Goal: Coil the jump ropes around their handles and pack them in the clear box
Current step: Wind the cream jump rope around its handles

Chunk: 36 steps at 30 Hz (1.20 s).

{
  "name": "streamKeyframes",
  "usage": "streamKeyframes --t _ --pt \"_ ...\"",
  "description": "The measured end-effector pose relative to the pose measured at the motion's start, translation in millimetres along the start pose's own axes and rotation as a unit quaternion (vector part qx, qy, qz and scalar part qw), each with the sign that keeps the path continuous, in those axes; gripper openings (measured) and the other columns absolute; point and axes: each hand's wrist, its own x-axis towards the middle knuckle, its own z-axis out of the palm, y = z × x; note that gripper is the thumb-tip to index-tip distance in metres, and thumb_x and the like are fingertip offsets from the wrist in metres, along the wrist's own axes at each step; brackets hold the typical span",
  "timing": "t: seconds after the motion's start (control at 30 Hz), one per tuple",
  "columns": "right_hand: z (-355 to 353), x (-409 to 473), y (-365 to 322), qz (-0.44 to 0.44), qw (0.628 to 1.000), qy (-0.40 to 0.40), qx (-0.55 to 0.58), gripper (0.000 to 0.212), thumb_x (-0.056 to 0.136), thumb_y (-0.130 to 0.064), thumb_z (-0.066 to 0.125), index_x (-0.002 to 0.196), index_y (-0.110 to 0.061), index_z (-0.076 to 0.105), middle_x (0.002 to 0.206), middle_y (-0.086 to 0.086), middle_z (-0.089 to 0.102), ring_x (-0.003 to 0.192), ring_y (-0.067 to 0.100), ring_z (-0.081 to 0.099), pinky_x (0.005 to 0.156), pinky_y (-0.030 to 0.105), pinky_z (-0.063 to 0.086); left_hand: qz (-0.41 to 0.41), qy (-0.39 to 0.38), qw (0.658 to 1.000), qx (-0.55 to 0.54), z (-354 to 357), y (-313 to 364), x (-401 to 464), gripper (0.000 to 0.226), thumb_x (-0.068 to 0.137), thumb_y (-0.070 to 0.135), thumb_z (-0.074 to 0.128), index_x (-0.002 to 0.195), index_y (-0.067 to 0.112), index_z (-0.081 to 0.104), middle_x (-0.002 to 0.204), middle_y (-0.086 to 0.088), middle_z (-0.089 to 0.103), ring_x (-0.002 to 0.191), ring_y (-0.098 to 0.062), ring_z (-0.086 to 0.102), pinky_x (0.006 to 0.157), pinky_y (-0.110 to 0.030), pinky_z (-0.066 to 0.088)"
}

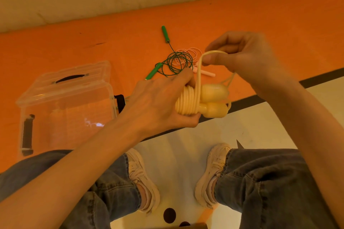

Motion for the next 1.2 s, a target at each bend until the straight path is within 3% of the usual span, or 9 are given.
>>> streamKeyframes --t 0.13,0.27,0.43,0.6,0.7,0.87,0.93,1.07,1.2 --pt "0 0 1 0.014 1.0 -0.006 0.009 0.017 0.077 -0.012 0.076 0.092 -0.006 0.07 0.073 -0.003 0.073 0.05 -0.005 0.057 0.046 0.005 0.036 -0.021 0.006 0.999 -0.028 1 2 -1 0.059 0.064 0.069 0.062 0.103 0.029 0.044 0.062 0.02 0.045 0.051 -0.003 0.037 0.043 -0.02 0.025" --pt "-1 -2 2 0.02 1.0 -0.017 -0.002 0.017 0.078 -0.01 0.075 0.092 -0.004 0.07 0.071 -0.002 0.073 0.046 -0.006 0.055 0.045 0.005 0.035 -0.014 -0.011 0.998 -0.063 2 5 -2 0.072 0.067 0.069 0.062 0.12 0.034 0.028 0.096 0.012 0.066 0.064 -0.01 0.059 0.045 -0.032 0.044" --pt "-3 -2 5 0.041 0.998 -0.034 -0.012 0.015 0.079 -0.009 0.074 0.093 -0.005 0.069 0.055 -0.013 0.067 0.043 -0.007 0.052 0.045 0.005 0.036 0.019 0.008 0.996 -0.092 3 3 -3 0.068 0.071 0.063 0.063 0.127 0.038 0.034 0.112 0.016 0.06 0.083 -0.01 0.062 0.054 -0.035 0.051" --pt "-7 2 11 0.092 0.992 -0.081 0.001 0.024 0.064 -0.029 0.076 0.085 -0.018 0.072 0.076 -0.005 0.074 0.067 0.005 0.067 0.056 0.017 0.052 0.03 0.029 0.985 -0.165 8 1 -3 0.065 0.073 0.053 0.068 0.128 0.03 0.043 0.122 0.014 0.047 0.1 -0.006 0.052 0.068 -0.039 0.052" --pt "-7 1 14 0.103 0.99 -0.096 -0.018 0.008 0.078 -0.014 0.071 0.084 -0.019 0.072 0.081 0.002 0.071 0.067 0.005 0.064 0.057 0.017 0.054 0.025 0.061 0.984 -0.164 4 -1 0 0.062 0.073 0.05 0.071 0.123 0.019 0.052 0.127 0.001 0.045 0.107 -0.013 0.052 0.07 -0.042 0.052" --pt "-5 -4 19 0.106 0.987 -0.076 -0.098 0.036 0.085 0.009 0.056 0.069 -0.02 0.067 0.045 -0.012 0.061 0.042 -0.004 0.051 0.043 0.009 0.043 -0.026 0.097 0.987 -0.123 -1 -9 2 0.058 0.073 0.054 0.067 0.121 0.023 0.054 0.109 0.015 0.057 0.091 0.0 0.052 0.071 -0.014 0.041" --pt "-1 -9 18 0.112 0.983 -0.086 -0.116 0.036 0.088 0.002 0.057 0.061 -0.021 0.064 0.041 -0.011 0.057 0.039 -0.004 0.048 0.04 0.006 0.037 -0.053 0.104 0.985 -0.123 -1 -10 3 0.058 0.073 0.056 0.066 0.121 0.025 0.053 0.104 0.019 0.055 0.087 -0.002 0.054 0.064 -0.022 0.044" --pt "12 -30 11 0.107 0.984 -0.121 -0.077 0.018 0.086 -0.03 0.066 0.076 -0.017 0.073 0.052 -0.011 0.064 0.047 -0.001 0.051 0.046 0.008 0.041 -0.09 0.108 0.982 -0.128 -1 -17 3 0.06 0.073 0.062 0.06 0.122 0.03 0.048 0.098 0.02 0.053 0.083 -0.004 0.054 0.061 -0.034 0.049" --pt "20 -50 5 0.066 0.986 -0.116 -0.097 0.013 0.09 -0.027 0.062 0.085 -0.022 0.074 0.061 -0.013 0.068 0.046 0.002 0.052 0.047 0.012 0.043 -0.103 0.1 0.983 -0.115 0 -21 2 0.06 0.072 0.063 0.058 0.121 0.031 0.047 0.098 0.019 0.053 0.082 -0.004 0.054 0.06 -0.034 0.049"
